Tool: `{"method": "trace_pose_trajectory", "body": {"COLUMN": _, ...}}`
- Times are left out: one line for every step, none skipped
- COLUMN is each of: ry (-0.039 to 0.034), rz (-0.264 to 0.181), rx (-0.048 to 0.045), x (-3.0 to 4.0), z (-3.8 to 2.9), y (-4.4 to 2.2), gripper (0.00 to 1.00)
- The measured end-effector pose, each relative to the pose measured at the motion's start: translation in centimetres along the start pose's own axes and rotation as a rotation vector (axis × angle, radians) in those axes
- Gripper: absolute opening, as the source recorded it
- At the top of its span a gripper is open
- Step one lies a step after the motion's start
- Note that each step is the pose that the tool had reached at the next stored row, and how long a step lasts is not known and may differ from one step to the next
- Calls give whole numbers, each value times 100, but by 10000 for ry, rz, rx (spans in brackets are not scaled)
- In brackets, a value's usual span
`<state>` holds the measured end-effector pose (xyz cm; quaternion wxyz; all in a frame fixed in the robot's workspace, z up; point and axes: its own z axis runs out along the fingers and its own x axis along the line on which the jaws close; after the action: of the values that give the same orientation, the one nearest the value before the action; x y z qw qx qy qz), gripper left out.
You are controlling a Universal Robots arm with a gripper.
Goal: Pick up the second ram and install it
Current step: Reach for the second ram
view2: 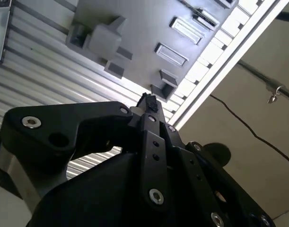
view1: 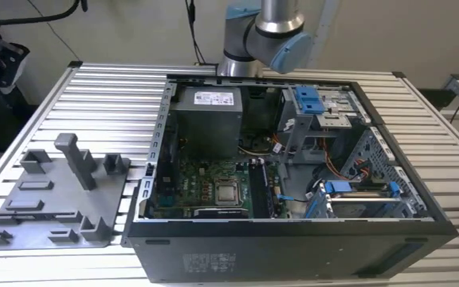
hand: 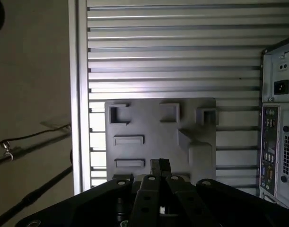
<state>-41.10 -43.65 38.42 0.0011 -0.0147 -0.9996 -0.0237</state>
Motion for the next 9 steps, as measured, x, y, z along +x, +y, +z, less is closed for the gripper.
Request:
{"method": "trace_pose_trajectory", "body": {"ry": 0, "rz": 0, "rx": 0, "x": -1, "z": 2, "y": -25, "gripper": 11}}
{"method": "trace_pose_trajectory", "body": {"ry": 0, "rz": -1, "rx": 0, "x": -2, "z": 5, "y": -47, "gripper": 11}}
{"method": "trace_pose_trajectory", "body": {"ry": -1, "rz": 0, "rx": 0, "x": -2, "z": 7, "y": -68, "gripper": 11}}
{"method": "trace_pose_trajectory", "body": {"ry": -1, "rz": 0, "rx": -1, "x": -3, "z": 11, "y": -93, "gripper": 11}}
{"method": "trace_pose_trajectory", "body": {"ry": 0, "rz": 0, "rx": 0, "x": -3, "z": 13, "y": -116, "gripper": 11}}
{"method": "trace_pose_trajectory", "body": {"ry": -1, "rz": 0, "rx": 0, "x": -3, "z": 16, "y": -137, "gripper": 11}}
{"method": "trace_pose_trajectory", "body": {"ry": -1, "rz": 0, "rx": -1, "x": -3, "z": 19, "y": -160, "gripper": 11}}
{"method": "trace_pose_trajectory", "body": {"ry": 0, "rz": 0, "rx": 0, "x": -3, "z": 22, "y": -184, "gripper": 11}}
{"method": "trace_pose_trajectory", "body": {"ry": -1, "rz": 0, "rx": 0, "x": -3, "z": 25, "y": -207, "gripper": 11}}
